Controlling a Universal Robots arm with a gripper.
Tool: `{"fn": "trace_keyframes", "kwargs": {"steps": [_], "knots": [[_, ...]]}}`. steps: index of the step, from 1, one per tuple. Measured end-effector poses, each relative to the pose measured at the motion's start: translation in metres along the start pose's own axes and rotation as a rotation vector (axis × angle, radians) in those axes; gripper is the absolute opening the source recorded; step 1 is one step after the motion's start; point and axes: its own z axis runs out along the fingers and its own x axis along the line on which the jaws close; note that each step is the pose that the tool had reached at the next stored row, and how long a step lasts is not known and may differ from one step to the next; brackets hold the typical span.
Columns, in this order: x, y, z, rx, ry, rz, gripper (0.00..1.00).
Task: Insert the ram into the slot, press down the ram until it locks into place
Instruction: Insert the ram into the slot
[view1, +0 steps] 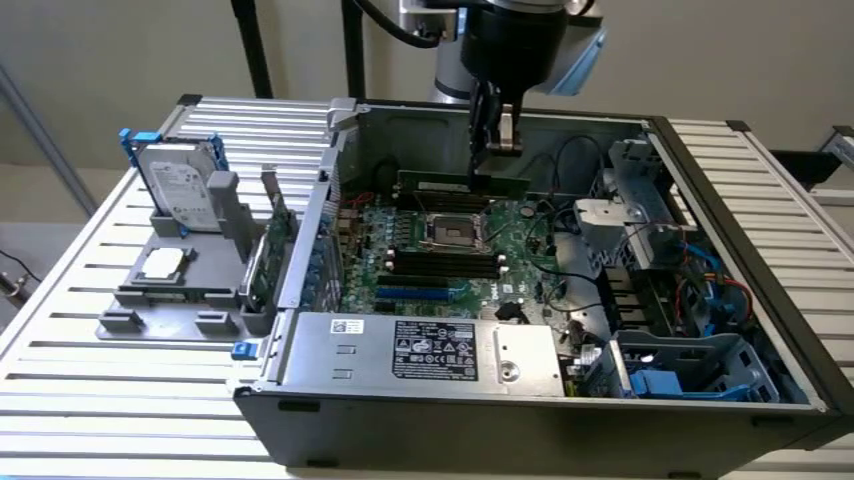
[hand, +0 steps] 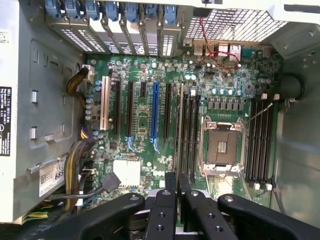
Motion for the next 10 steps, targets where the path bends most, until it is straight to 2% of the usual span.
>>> {"fn": "trace_keyframes", "kwargs": {"steps": [10], "knots": [[-0.002, -0.0004, 0.018, -0.0001, 0.0003, 0.0, 0.13]]}}
